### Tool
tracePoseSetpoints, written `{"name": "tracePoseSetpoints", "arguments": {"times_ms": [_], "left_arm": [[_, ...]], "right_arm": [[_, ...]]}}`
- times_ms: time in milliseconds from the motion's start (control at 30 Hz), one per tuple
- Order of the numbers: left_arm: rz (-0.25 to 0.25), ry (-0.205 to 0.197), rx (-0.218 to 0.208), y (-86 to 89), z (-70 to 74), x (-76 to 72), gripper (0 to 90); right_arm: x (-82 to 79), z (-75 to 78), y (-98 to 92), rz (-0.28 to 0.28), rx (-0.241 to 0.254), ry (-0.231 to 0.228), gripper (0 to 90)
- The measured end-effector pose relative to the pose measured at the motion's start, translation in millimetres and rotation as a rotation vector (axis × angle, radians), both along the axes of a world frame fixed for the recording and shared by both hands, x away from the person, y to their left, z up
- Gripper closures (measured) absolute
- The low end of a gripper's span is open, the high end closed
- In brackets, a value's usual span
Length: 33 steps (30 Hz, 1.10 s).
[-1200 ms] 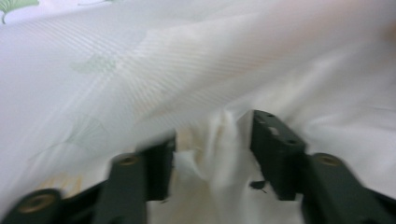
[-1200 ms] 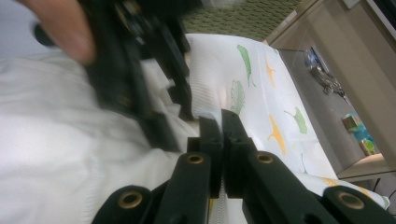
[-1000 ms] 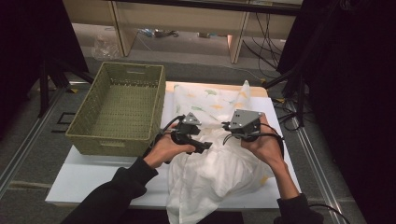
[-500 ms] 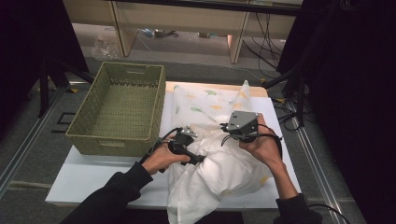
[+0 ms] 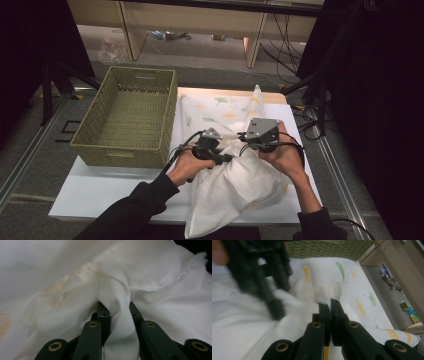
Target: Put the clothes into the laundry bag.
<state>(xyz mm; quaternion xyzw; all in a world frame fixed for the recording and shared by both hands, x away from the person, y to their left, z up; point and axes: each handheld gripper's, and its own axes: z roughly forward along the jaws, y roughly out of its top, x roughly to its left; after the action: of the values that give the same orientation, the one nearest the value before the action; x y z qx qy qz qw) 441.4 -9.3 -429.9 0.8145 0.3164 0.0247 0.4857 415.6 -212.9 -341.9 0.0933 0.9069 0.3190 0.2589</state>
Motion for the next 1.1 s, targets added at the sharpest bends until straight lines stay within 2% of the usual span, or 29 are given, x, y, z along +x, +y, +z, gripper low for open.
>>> {"name": "tracePoseSetpoints", "arguments": {"times_ms": [100, 133, 200, 233, 267, 300, 333, 433, 500, 633, 700, 800, 867, 900, 933, 1000, 1033, 1100], "left_arm": [[0.084, 0.025, -0.042, 3.4, -0.6, 14.9, 78.4], [0.113, 0.018, -0.039, 2.8, -1.2, 18.4, 78.5], [0.130, -0.023, -0.007, -0.1, -4.2, 25.3, 78.4], [0.134, -0.027, 0.012, -1.0, -7.6, 29.0, 78.2], [0.136, -0.001, 0.008, -1.4, -12.7, 32.2, 77.6], [0.132, 0.044, 0.006, -1.8, -17.7, 34.3, 76.0], [0.123, 0.068, 0.009, -1.0, -21.4, 35.5, 73.0], [0.109, 0.069, 0.022, 8.6, -21.0, 32.1, 58.0], [0.097, 0.048, 0.029, 18.4, -14.2, 24.3, 45.9], [0.025, 0.008, 0.055, 37.2, 0.8, 1.4, 28.8], [-0.018, -0.010, 0.069, 39.3, 1.2, -8.7, 19.9], [-0.079, -0.020, 0.105, 31.4, -7.8, -19.3, 15.4], [-0.119, 0.007, 0.105, 22.8, -14.0, -21.0, 15.4], [-0.157, 0.005, 0.103, 17.8, -17.1, -20.8, 15.5], [-0.172, -0.011, 0.115, 12.3, -19.8, -21.2, 15.8], [-0.159, -0.023, 0.147, 0.5, -25.7, -20.0, 16.0], [-0.155, -0.002, 0.146, -5.7, -29.4, -19.6, 15.8], [-0.165, -0.015, 0.191, -14.8, -35.9, -15.2, 16.6]], "right_arm": [[-1.4, 5.0, 0.6, 0.007, -0.011, -0.020, 90.0], [-2.7, 5.2, 2.7, 0.012, -0.011, -0.020, 90.0], [-5.5, 4.3, 7.0, 0.027, -0.012, -0.001, 90.0], [-5.1, 3.9, 7.8, 0.021, -0.013, -0.009, 90.0], [-3.7, 3.6, 8.3, 0.039, -0.019, -0.011, 90.0], [-3.3, 2.2, 8.4, 0.030, -0.018, -0.003, 90.0], [-1.3, 0.6, 7.8, 0.036, -0.021, -0.007, 90.0], [0.2, -5.5, 5.5, 0.002, -0.015, 0.023, 90.0], [2.5, -6.7, 4.2, -0.007, -0.016, 0.020, 90.0], [2.3, -5.8, 2.6, -0.008, -0.008, 0.026, 90.0], [2.8, -5.4, 2.7, -0.009, -0.005, 0.024, 90.0], [2.6, -5.8, 3.7, -0.009, -0.010, 0.024, 90.0], [2.5, -5.6, 5.0, -0.008, -0.010, 0.026, 90.0], [2.3, -5.7, 5.5, -0.009, -0.010, 0.024, 90.0], [2.1, -5.7, 6.0, -0.003, -0.012, 0.022, 90.0], [2.0, -6.2, 6.5, -0.007, -0.016, 0.019, 90.0], [2.4, -6.1, 6.5, -0.008, -0.010, 0.021, 90.0], [2.5, -5.8, 6.4, -0.001, -0.007, 0.029, 90.0]]}}
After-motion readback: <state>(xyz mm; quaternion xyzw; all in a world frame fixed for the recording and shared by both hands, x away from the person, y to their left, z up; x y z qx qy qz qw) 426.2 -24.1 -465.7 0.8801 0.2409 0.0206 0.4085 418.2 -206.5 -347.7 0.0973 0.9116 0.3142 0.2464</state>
